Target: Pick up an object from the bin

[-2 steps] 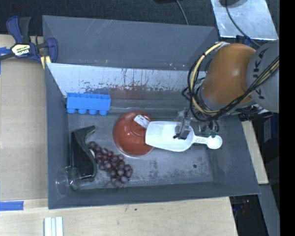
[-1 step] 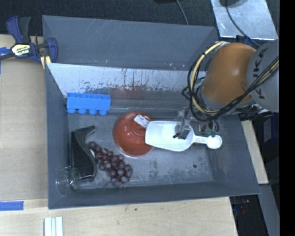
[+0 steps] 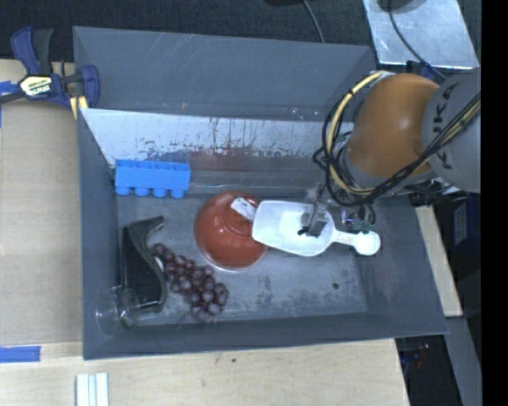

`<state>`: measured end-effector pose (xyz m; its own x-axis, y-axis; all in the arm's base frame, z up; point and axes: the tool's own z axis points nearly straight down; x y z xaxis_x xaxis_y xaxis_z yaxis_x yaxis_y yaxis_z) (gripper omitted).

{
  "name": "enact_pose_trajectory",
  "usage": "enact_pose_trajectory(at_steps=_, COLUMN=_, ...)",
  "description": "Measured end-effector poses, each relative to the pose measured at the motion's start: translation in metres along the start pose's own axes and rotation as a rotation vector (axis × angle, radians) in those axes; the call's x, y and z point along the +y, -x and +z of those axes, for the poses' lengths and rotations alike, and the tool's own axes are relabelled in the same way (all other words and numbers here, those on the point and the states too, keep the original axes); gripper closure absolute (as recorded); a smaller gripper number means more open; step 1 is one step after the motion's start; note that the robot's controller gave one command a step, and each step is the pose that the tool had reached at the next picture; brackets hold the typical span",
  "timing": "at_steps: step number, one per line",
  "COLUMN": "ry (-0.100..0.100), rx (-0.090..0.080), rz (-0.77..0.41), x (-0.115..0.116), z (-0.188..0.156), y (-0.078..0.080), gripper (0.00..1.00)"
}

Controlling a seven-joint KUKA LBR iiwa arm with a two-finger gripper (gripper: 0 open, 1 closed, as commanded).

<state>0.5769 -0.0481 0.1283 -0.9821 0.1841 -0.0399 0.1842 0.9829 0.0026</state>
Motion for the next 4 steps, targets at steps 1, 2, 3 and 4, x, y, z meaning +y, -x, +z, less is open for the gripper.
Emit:
enact_pose_trajectory(at_steps=1, ry=-0.001, rx=0.004, rz=0.025, x=-0.006, z=0.021, y=-0.008, gripper=1.0)
enact_pose_trajectory(at_steps=2, ry=0.0, rx=0.002, rz=0.025, x=-0.004, z=0.017, y=-0.002, gripper=1.0)
enact_pose_trajectory(at_steps=3, ry=0.0, rx=-0.001, rz=-0.244, x=-0.031, z=0.038, y=0.036, gripper=1.0)
enact_pose_trajectory(at_steps=4, ry=0.0, rx=-0.001, rz=-0.244, x=-0.031, z=0.038, y=0.036, gripper=1.0)
